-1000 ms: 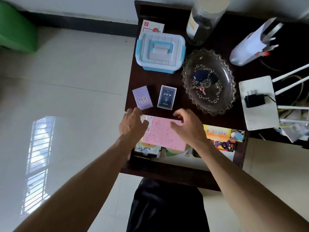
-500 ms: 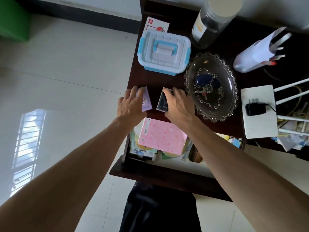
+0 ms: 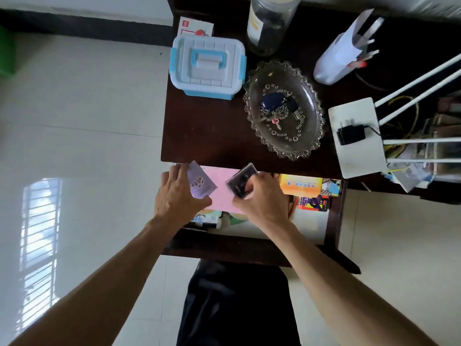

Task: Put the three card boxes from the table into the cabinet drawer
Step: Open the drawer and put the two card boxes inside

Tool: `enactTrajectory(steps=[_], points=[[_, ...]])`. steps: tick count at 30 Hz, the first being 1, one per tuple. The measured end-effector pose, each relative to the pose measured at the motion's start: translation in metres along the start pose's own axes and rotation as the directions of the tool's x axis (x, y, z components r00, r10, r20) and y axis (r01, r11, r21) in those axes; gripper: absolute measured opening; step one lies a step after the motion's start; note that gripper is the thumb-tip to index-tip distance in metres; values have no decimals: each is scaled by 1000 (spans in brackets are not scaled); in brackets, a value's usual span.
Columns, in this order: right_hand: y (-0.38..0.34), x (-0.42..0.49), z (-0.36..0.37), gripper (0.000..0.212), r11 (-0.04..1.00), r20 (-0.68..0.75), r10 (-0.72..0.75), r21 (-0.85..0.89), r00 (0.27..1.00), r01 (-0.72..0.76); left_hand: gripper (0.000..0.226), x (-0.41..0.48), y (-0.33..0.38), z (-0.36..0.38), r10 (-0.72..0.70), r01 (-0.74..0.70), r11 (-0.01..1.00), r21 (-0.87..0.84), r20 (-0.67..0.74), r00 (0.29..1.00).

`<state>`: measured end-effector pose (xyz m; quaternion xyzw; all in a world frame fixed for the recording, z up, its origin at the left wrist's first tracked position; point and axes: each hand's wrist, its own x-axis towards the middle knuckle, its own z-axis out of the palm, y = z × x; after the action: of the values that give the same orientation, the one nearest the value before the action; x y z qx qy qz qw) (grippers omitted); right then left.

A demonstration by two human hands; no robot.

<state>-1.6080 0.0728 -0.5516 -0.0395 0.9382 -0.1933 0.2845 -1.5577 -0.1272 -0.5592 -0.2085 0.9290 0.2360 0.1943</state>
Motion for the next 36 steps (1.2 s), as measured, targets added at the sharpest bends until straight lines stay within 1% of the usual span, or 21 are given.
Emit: enactTrajectory(steps=[2, 5, 9, 12, 16, 18, 21, 25, 29, 33, 36], points=[[28, -27, 10, 33, 988, 68, 130, 79, 989, -135, 90, -27, -1, 18, -25, 26, 1000, -17, 80, 996], [70, -56, 23, 34, 934, 144, 294, 167, 945, -316, 85, -56, 7, 50, -96, 107, 992, -60, 165, 982], [116, -70, 34, 35, 879, 141, 431, 159, 891, -451, 88, -81, 24, 89, -217, 260, 951, -167, 239, 947], [148, -68, 42, 36, 841, 115, 509, 141, 853, -522, 90, -91, 33, 114, -270, 310, 939, -148, 242, 932], [185, -55, 51, 44, 825, 88, 552, 88, 829, -558, 94, -93, 41, 138, -292, 300, 954, -20, 186, 938], [198, -47, 57, 47, 823, 98, 559, 60, 824, -565, 94, -91, 41, 148, -292, 299, 954, -15, 183, 939], [212, -34, 67, 44, 814, 90, 572, 66, 816, -578, 93, -87, 42, 158, -272, 278, 960, -8, 190, 943], [223, -23, 79, 43, 796, 40, 604, 16, 796, -605, 94, -85, 44, 166, -245, 261, 964, -45, 225, 943], [231, -15, 89, 45, 774, -26, 634, 19, 773, -633, 94, -83, 46, 172, -226, 249, 966, -71, 243, 943], [235, -14, 102, 52, 782, -127, 604, -93, 786, -616, 92, -82, 48, 175, -216, 250, 962, -109, 254, 943], [236, -16, 107, 54, 772, -155, 614, -82, 774, -630, 90, -82, 48, 177, -200, 239, 963, -123, 266, 943]])
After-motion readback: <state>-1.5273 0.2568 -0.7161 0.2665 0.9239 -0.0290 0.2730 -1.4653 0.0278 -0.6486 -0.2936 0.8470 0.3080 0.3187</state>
